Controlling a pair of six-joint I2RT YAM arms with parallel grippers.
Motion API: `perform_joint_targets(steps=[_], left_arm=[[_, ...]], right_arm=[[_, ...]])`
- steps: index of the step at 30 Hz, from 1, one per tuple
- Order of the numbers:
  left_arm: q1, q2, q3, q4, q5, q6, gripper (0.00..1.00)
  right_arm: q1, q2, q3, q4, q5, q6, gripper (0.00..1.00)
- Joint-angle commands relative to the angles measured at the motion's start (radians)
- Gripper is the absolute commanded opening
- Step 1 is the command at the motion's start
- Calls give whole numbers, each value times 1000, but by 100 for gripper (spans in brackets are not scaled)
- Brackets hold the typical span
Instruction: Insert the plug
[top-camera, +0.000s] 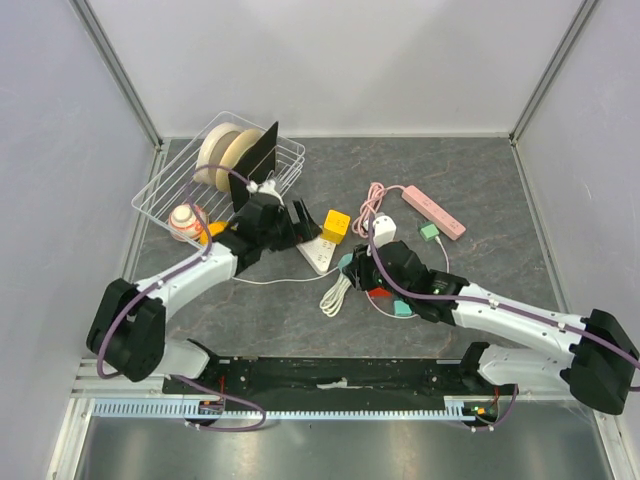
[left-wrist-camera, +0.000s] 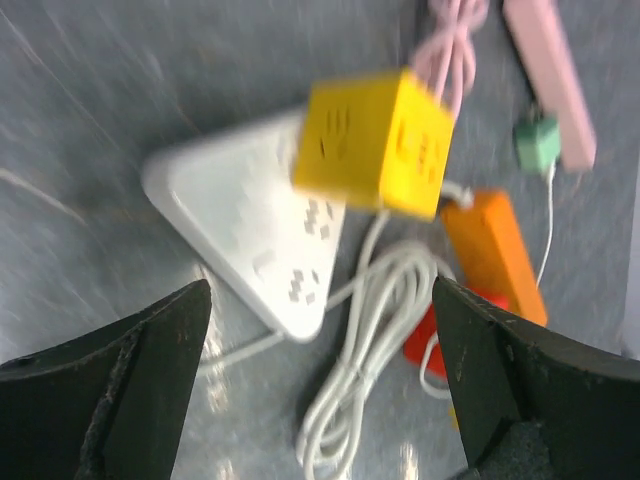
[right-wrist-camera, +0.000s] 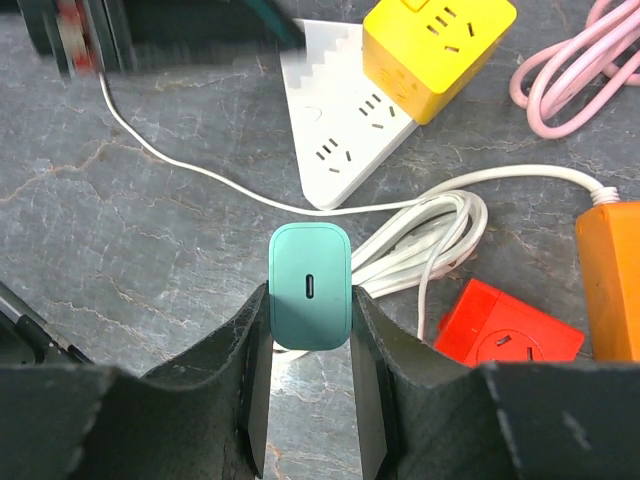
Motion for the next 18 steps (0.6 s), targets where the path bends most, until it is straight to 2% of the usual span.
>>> perform_joint_targets(steps=[1,6,8,10,12,15,18], left_arm=[[96,51,158,-22,-63,160,95],[133,278,395,-126,-38,280,83],[136,365,467,-157,-17,286,72],[135,413,489,-180,-18,288,62],[136,436,501,-204,-31,287,61],[135,468,503,-281,-93,247,51],[133,473,465,-299,-69,221,46]], right_arm=[[-3,-47,-12,30,45,12,0],[-1,-59,-20,23,37,23,0],[-1,-67,-21,12,37,24,0],[-1,-71,-26,7,40,24,0],[-1,-76,-27,4,36,24,0],[-1,-74,-32,6,29,26,0],[-1,-65,-32,12,17,30,0]])
